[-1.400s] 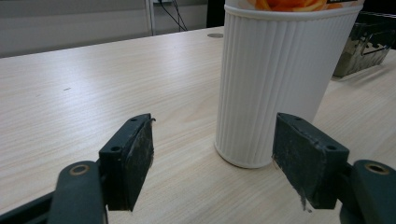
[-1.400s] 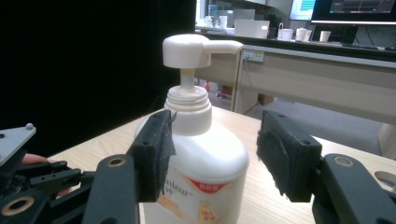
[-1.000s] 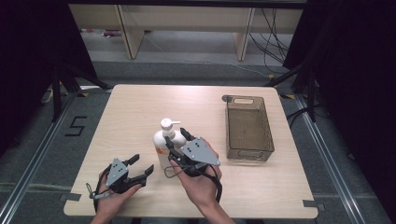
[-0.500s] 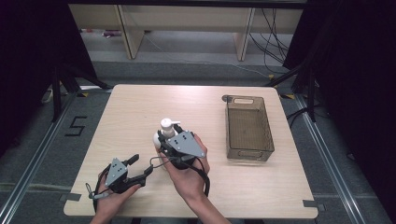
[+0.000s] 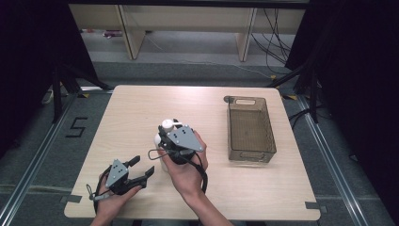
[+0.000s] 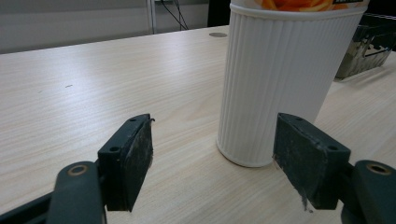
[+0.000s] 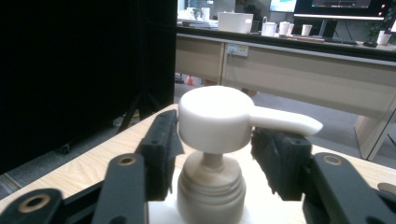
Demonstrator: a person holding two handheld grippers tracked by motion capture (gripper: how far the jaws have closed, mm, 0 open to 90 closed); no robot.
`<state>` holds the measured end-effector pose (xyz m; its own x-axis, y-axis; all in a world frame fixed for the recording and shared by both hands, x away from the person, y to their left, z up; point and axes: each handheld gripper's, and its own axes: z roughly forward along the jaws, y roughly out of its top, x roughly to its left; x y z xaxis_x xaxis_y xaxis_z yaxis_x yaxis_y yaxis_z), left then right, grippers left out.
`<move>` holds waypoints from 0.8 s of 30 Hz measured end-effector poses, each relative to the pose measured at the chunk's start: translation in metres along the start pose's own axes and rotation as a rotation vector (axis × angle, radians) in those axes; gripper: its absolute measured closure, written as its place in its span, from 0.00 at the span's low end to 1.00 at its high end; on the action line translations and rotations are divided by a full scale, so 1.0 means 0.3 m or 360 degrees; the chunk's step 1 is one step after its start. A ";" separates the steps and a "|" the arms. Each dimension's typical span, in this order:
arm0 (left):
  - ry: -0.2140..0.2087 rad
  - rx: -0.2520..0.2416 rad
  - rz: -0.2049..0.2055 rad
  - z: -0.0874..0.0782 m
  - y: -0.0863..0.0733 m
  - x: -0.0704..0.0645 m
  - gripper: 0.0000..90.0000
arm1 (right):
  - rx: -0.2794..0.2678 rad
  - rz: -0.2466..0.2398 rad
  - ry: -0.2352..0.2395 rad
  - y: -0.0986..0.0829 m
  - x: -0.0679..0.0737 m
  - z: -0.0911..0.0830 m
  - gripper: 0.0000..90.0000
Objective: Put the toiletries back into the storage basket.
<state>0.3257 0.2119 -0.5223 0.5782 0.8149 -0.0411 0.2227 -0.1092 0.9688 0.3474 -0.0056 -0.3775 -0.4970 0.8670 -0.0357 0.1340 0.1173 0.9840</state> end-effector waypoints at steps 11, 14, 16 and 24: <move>-0.0021 -0.0033 0.0010 0.003 0.000 0.009 0.31 | 0.0038 0.0038 0.0015 0.007 0.007 0.000 0.67; -0.0004 -0.0007 -0.0017 -0.003 0.000 0.005 0.31 | 0.0026 0.0035 0.0043 0.005 -0.005 -0.002 0.67; -0.0001 -0.0006 -0.0023 -0.004 0.000 0.006 0.31 | -0.0032 -0.0023 0.0059 0.003 -0.016 -0.005 0.67; -0.0001 -0.0009 -0.0026 -0.006 -0.001 0.008 0.31 | -0.0033 0.0006 0.0096 0.022 -0.030 -0.032 0.67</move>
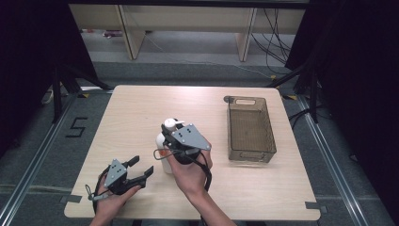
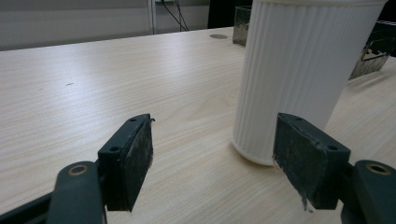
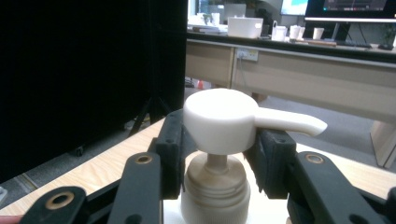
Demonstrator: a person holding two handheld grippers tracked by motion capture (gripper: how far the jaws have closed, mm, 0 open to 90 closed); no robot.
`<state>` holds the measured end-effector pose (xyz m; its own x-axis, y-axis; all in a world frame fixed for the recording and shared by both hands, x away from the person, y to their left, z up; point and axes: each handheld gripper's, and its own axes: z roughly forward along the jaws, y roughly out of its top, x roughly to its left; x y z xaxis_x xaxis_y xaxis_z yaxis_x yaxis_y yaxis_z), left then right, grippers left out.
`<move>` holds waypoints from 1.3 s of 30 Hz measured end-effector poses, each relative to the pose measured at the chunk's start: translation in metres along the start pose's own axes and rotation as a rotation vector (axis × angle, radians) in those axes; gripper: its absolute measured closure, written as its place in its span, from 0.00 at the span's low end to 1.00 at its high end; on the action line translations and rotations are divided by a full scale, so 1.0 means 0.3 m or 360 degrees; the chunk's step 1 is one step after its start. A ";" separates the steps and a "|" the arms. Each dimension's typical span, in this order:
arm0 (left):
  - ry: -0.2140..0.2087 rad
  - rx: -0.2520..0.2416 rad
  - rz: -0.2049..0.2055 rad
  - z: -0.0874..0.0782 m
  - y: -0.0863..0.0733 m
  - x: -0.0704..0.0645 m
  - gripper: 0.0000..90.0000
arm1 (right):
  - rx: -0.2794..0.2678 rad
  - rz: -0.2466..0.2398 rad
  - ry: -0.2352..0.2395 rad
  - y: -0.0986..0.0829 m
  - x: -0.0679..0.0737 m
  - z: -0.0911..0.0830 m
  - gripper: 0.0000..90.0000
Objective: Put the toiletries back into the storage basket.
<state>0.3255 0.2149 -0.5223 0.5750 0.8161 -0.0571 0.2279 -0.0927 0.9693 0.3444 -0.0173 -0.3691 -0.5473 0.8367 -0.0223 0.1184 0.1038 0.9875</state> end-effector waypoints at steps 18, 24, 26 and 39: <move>0.0006 0.0002 0.0006 0.001 0.000 -0.001 0.31 | -0.0068 -0.0001 -0.0062 0.053 -0.111 -0.136 0.67; 0.0013 0.0008 0.0007 0.000 0.000 -0.002 0.31 | -0.0095 0.0004 -0.0125 0.062 -0.163 -0.178 0.67; 0.0015 0.0010 0.0004 0.001 0.000 -0.002 0.31 | -0.0103 -0.0009 -0.0137 0.062 -0.174 -0.184 0.67; 0.0025 0.0015 0.0001 0.001 0.001 -0.002 0.31 | -0.0117 0.0013 -0.0253 0.084 -0.265 -0.271 0.67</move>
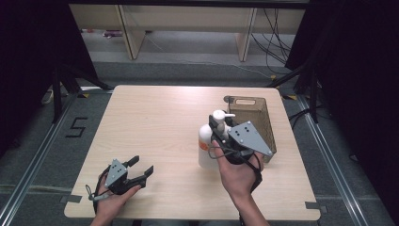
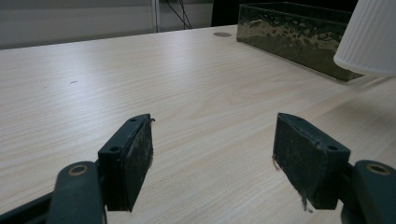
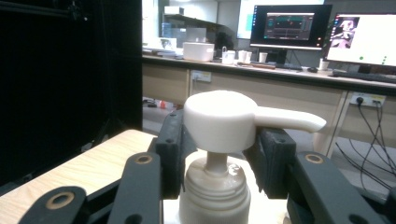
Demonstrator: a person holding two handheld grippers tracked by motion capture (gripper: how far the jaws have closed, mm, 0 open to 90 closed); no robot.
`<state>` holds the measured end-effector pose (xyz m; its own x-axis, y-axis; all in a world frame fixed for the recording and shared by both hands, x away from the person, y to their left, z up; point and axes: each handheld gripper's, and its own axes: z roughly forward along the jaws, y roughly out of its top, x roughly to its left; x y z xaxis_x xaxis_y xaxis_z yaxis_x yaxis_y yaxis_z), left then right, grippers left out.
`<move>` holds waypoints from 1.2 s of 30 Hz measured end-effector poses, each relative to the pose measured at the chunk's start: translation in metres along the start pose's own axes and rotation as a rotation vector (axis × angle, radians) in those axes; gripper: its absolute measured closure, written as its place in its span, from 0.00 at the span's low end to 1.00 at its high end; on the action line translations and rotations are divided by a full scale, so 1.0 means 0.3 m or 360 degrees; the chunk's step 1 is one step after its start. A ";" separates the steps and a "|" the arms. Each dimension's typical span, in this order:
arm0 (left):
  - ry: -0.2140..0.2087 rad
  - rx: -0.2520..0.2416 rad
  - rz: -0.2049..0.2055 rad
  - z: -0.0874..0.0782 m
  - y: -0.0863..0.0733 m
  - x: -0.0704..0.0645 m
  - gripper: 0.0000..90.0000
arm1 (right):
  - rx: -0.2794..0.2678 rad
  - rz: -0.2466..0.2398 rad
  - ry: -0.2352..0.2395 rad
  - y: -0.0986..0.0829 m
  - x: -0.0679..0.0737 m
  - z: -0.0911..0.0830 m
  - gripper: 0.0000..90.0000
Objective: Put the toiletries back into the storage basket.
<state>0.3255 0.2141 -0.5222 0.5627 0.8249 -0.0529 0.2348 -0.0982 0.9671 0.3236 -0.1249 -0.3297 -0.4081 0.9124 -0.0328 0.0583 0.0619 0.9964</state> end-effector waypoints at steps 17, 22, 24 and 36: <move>-0.0018 -0.0030 0.0020 0.006 -0.001 0.003 0.31 | -0.0049 0.0016 -0.0097 0.029 -0.093 -0.078 0.67; 0.0004 0.0000 0.0000 0.000 0.000 0.000 0.31 | -0.0069 0.0018 -0.0125 0.034 -0.116 -0.094 0.67; 0.0004 -0.0003 -0.0001 -0.001 0.000 -0.001 0.31 | -0.0075 -0.0005 -0.0132 0.038 -0.128 -0.103 0.67; 0.0006 -0.0003 0.0002 0.000 0.000 -0.001 0.31 | -0.0102 0.0001 -0.0228 0.058 -0.196 -0.144 0.67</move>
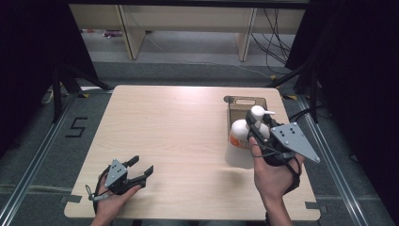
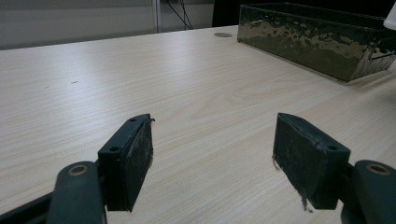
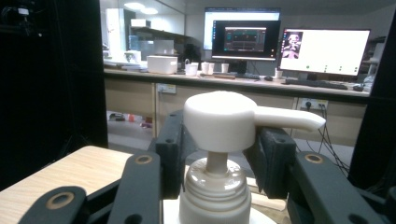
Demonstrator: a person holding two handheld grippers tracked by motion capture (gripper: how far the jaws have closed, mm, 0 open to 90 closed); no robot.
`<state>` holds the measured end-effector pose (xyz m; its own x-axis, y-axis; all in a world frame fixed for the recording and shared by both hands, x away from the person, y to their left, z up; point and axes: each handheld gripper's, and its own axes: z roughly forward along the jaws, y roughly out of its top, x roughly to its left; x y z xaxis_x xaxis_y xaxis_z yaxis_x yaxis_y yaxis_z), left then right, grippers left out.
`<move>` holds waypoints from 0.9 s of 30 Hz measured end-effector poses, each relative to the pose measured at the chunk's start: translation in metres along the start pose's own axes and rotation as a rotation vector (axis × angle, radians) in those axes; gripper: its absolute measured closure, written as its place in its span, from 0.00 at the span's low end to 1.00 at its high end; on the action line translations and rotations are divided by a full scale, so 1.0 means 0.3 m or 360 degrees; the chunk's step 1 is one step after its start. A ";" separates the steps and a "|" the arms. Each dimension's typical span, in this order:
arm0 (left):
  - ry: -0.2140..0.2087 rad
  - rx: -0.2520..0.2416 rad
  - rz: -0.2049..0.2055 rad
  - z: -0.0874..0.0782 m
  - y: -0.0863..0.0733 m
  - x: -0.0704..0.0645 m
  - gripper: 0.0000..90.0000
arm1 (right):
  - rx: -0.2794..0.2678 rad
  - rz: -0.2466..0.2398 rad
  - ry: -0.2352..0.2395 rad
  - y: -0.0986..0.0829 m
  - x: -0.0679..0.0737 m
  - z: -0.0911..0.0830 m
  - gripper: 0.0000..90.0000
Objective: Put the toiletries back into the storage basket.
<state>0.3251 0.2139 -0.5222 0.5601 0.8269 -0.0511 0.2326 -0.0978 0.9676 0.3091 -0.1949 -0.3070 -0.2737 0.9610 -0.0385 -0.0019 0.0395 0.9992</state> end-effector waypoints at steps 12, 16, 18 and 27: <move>0.0000 0.0001 -0.0004 0.000 0.000 0.001 0.31 | -0.0026 0.0037 -0.0035 0.022 -0.044 -0.009 0.67; 0.0000 0.0000 -0.0006 0.000 0.000 0.001 0.31 | -0.0031 0.0033 -0.0055 0.029 -0.059 -0.008 0.67; 0.0000 0.0001 -0.0006 -0.001 0.000 0.002 0.31 | -0.0038 0.0026 -0.0066 0.032 -0.068 -0.006 0.67; 0.0000 0.0002 -0.0007 -0.001 0.000 0.001 0.31 | -0.0035 0.0010 -0.0081 0.045 -0.100 0.007 0.67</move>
<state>0.3252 0.2143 -0.5222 0.5588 0.8274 -0.0553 0.2360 -0.0947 0.9671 0.3195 -0.2224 -0.2924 -0.2247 0.9739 -0.0321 -0.0216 0.0279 0.9994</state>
